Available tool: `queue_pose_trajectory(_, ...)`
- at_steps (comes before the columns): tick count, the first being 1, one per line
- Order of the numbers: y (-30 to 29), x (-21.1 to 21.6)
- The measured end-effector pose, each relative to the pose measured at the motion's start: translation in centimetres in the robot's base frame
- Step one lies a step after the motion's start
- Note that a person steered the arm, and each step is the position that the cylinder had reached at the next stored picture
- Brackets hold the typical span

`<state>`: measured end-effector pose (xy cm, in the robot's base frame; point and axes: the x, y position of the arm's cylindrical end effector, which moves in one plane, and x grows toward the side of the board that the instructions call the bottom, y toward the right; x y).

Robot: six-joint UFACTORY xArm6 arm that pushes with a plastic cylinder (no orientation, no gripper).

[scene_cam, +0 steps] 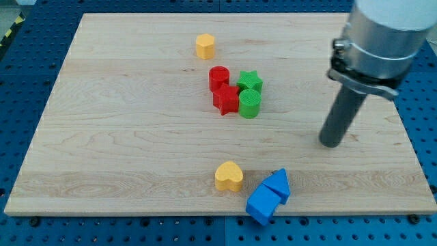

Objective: Move your arm to the top right of the hexagon

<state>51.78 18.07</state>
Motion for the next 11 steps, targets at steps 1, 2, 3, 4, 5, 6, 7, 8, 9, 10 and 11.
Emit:
queue_pose_trajectory(1, 2.5, 0.0)
queue_pose_trajectory(2, 2.5, -2.5)
queue_pose_trajectory(3, 3.1, -5.5)
queue_pose_trajectory(4, 4.1, -8.7)
queue_pose_trajectory(5, 2.1, -12.9)
queue_pose_trajectory(6, 0.5, -15.4)
queue_pose_trajectory(7, 0.5, -15.4)
queue_pose_trajectory(8, 0.5, -15.4)
queue_pose_trajectory(9, 0.2, -15.5)
queue_pose_trajectory(10, -2.9, -17.2)
queue_pose_trajectory(11, -6.1, -20.0)
